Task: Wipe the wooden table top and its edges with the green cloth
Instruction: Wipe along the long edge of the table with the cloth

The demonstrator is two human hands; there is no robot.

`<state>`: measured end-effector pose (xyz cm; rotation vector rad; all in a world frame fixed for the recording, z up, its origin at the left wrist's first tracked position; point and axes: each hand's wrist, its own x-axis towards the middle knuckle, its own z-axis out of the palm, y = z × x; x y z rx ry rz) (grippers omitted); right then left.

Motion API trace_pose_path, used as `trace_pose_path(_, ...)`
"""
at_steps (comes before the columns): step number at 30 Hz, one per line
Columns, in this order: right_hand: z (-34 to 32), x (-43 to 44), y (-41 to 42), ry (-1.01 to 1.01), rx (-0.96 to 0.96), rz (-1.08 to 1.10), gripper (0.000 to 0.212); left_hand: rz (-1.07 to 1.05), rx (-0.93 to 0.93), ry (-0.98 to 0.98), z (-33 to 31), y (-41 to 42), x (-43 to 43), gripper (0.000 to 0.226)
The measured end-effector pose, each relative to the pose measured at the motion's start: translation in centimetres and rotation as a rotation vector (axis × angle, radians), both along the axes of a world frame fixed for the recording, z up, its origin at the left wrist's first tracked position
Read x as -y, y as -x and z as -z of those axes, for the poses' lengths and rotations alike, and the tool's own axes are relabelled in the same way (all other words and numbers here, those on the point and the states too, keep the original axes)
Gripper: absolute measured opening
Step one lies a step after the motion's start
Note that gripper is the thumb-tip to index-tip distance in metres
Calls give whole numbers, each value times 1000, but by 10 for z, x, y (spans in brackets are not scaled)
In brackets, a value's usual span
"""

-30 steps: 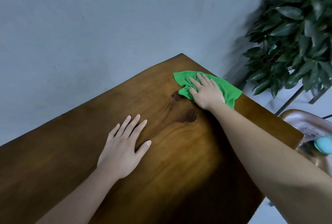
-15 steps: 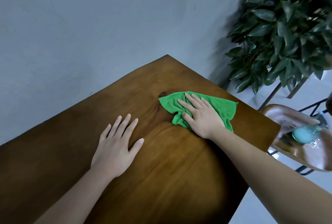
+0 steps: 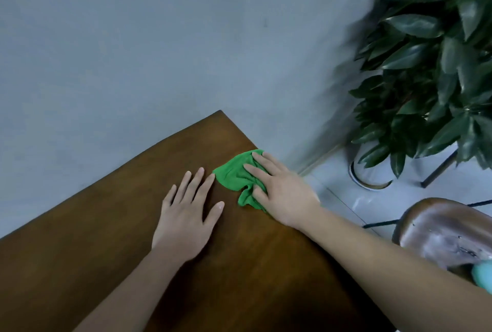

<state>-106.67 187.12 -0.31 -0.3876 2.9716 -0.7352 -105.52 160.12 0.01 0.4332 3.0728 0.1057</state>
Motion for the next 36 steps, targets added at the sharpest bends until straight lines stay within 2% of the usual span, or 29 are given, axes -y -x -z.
trace_pose_path(5,5,-35,-1,210,47,-82,57,-35,-3,-8,-2,32,-39,76)
trace_pose_path(9,15,-66,-10,594,205,-30,54,-41,0,-3,-3,45,-48,72)
trace_pose_path(12,21,-71,-11,781,292,-6,54,-43,10,3,-2,47,-48,68)
trace_pose_path(17,25,-52,24,745,310,4,56,-58,25,6,-3,49,-50,65)
trace_pose_path(29,19,28,196,731,303,12,52,-110,68,30,-6,50,-56,66)
trace_pose_path(36,13,25,196,768,332,10,52,-114,70,22,-10,48,-58,68)
